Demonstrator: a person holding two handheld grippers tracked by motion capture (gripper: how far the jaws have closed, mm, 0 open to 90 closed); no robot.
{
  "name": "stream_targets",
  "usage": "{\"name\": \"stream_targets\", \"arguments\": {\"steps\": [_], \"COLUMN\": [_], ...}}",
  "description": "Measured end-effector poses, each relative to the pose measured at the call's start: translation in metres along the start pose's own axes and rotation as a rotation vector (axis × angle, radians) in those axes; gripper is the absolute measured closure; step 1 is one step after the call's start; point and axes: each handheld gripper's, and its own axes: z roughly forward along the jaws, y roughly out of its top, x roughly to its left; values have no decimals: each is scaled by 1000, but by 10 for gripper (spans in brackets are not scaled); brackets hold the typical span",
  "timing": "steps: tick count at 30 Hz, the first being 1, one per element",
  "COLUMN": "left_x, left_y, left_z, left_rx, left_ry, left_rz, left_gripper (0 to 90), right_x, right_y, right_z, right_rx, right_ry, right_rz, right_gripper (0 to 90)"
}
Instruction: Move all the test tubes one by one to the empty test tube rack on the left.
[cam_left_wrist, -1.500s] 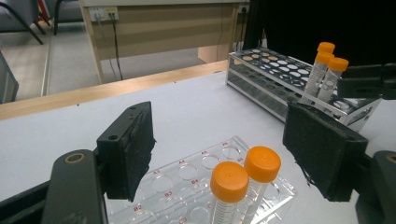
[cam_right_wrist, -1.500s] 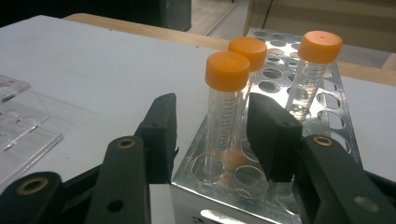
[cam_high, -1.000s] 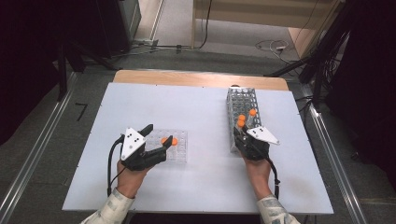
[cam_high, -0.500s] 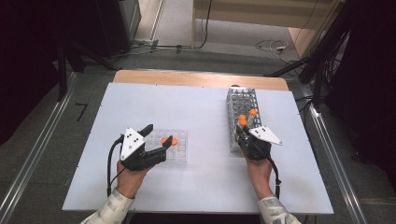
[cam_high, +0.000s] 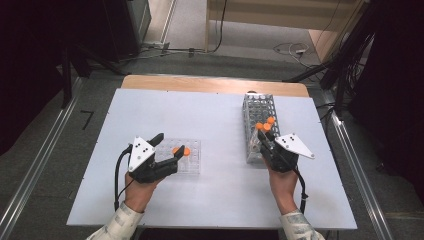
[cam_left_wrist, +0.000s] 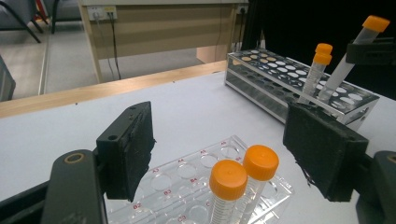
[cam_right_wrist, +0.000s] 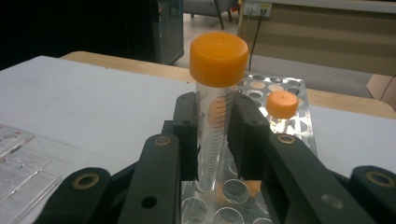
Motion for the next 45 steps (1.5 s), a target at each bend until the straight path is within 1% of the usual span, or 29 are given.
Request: {"name": "stream_targets", "arguments": {"steps": [4,7,11,17,18,24,28,33,36,39,40,42,45], "left_x": [0,1,1,0,-1,-4,-7,-14,-19,-24,-26,-29,-36], "left_y": [1,1,2,2,2,4,5,6,6,6,6,4,2], "left_z": [-1,-2,-3,-3,-3,-6,-9,-10,-11,-11,-10,-10,-8], "left_rx": [-5,-5,-6,-1,-2,-13,-23,-25,-25,-25,-23,-23,-16], "left_ry": [-1,-2,-4,-1,-4,-20,-39,-65,-87,-104,-111,-123,-150], "left_rz": [-1,-2,-7,-10,-10,-11,-5,9,5,10,16,23,34], "left_gripper": [246,239,222,179,178,179,180,181,182,182,183,186,201], "right_x": [-2,-3,-3,2,3,9,17,31,40,47,49,54,62], "right_y": [5,9,12,11,9,0,-2,-4,-6,-10,-12,-16,-20], "right_z": [-9,-17,-27,-37,-38,-39,-40,-41,-40,-38,-36,-34,-32], "right_rx": [-24,-35,-49,-31,-29,1,11,23,39,58,64,79,98], "right_ry": [14,30,51,92,94,122,148,200,232,267,276,295,319], "right_rz": [0,11,-5,-21,-30,-45,-54,-71,-82,-94,-102,-102,-117], "right_gripper": [717,718,719,719,719,719,719,720,720,720,719,720,719]}}
